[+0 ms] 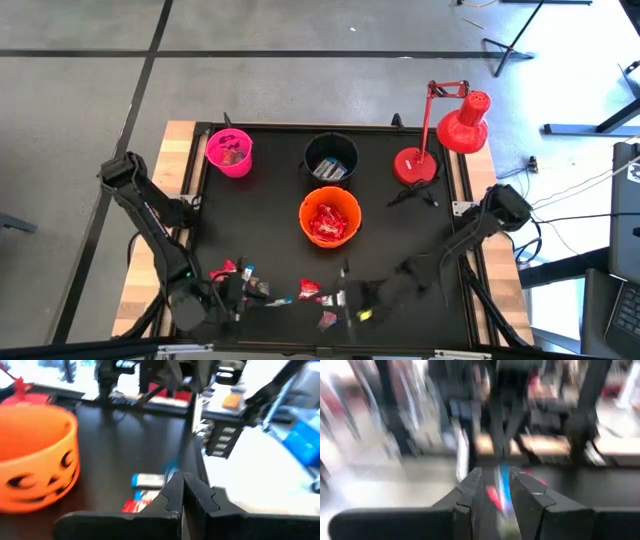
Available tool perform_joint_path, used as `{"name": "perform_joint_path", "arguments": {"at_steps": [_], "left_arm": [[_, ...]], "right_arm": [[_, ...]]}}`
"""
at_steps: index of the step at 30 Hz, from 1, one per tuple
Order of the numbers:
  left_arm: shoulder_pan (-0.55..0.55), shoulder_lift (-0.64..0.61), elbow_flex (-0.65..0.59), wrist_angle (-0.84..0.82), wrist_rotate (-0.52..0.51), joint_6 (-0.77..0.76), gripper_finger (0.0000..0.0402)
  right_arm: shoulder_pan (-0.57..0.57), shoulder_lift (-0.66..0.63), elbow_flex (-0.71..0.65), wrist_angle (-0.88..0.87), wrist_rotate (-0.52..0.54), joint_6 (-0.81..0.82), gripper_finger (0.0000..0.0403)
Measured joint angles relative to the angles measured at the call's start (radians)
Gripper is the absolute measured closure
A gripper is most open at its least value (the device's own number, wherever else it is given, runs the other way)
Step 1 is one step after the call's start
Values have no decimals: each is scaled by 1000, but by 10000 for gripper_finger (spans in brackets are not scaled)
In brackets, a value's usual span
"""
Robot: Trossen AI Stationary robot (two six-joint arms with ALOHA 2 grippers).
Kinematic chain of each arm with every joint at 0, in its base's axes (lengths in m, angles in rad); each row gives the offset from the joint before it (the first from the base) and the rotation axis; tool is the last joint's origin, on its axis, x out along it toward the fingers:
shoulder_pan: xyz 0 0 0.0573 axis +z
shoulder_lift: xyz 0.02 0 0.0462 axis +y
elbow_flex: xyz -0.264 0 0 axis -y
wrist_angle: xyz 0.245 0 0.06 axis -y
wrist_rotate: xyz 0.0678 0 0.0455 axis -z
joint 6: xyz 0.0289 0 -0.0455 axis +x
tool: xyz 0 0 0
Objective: Sort candy
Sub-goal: Put the white chocolate into the black bucket
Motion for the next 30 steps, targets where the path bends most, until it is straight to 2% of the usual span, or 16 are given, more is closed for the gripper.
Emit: {"name": "perform_joint_path", "arguments": {"at_steps": [3, 5, 7, 10, 15, 19, 24, 30], "left_arm": [[29, -3, -35, 134, 25, 98, 401], [49, -3, -38, 158, 53, 122, 401], [70, -3, -38, 147, 84, 123, 401], [88, -3, -39, 101, 132, 105, 401], [104, 7, -40, 81, 372, 108, 401], [93, 52, -40, 74, 443, 156, 394], [92, 165, -2, 52, 526, 207, 344], [92, 332, 154, -106, 534, 374, 257]], "right_arm": [[-14, -3, -155, 409, -62, -43, 308], [-28, 4, -228, 548, -68, -40, 308], [-37, 5, -285, 603, -56, -8, 308], [-40, 6, -319, 612, -38, 49, 308], [-37, 6, -317, 606, -28, 51, 308], [-37, 6, -312, 608, -37, 44, 308], [-37, 6, -312, 609, -27, 32, 308], [-37, 6, -312, 609, -27, 30, 308]]}}
